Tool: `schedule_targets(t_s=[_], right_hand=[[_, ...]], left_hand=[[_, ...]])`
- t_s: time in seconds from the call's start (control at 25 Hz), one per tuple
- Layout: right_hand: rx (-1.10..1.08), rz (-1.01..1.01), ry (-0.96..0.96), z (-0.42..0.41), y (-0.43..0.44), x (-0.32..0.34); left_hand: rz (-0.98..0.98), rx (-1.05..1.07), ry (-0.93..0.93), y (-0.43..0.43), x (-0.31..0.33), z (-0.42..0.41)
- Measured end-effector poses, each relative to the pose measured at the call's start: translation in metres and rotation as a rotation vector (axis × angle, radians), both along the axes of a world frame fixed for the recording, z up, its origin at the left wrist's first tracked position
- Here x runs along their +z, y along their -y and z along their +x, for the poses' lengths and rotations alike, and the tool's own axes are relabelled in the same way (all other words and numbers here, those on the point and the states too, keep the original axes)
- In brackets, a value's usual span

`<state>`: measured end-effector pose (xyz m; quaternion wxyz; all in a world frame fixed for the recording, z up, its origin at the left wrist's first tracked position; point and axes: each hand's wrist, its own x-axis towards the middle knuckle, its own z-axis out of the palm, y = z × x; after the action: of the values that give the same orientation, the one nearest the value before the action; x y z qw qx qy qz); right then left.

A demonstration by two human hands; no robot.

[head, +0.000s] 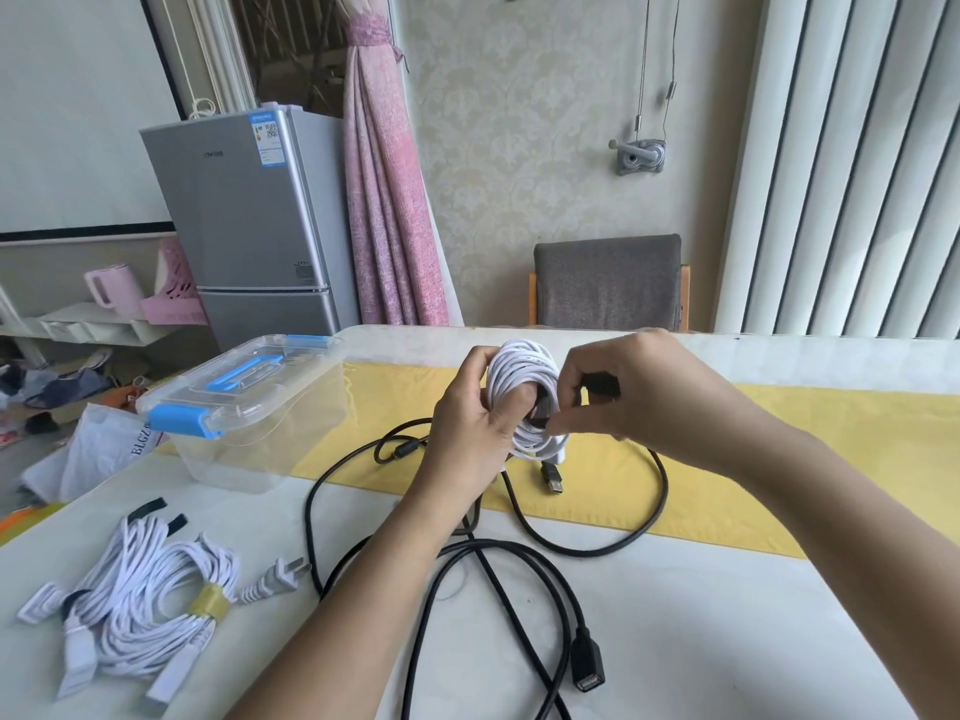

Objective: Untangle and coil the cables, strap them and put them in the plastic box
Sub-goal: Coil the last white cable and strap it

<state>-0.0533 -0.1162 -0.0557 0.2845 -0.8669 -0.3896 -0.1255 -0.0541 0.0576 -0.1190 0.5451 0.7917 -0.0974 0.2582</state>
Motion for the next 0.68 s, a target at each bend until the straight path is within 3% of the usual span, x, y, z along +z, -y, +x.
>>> schedule_targets(t_s=[0.16,0.32,0.4,0.56,0.68], right_hand=[[0.206,0.096,-0.415,0.008,0.011,0.002],[0.238,0.107,-0.522,0.013,0.018,0.001],[0.136,0.098,-0.455,0.012,0.021,0.005],[-0.057,0.015,-0.024,0.000,0.014,0.011],[-0.111,-0.027,0.163,-0.008,0.003,0.008]], left_hand=[[-0.013,-0.013,-0.008,-0.001,0.000,0.002],[0.039,-0.044,0.014,-0.001,-0.002,0.000],[0.051,-0.049,0.017,0.000,-0.002,0.000],[0.028,-0.043,-0.001,0.003,-0.002,0.000],[-0.040,-0.049,-0.005,0.005,0.000,-0.002]])
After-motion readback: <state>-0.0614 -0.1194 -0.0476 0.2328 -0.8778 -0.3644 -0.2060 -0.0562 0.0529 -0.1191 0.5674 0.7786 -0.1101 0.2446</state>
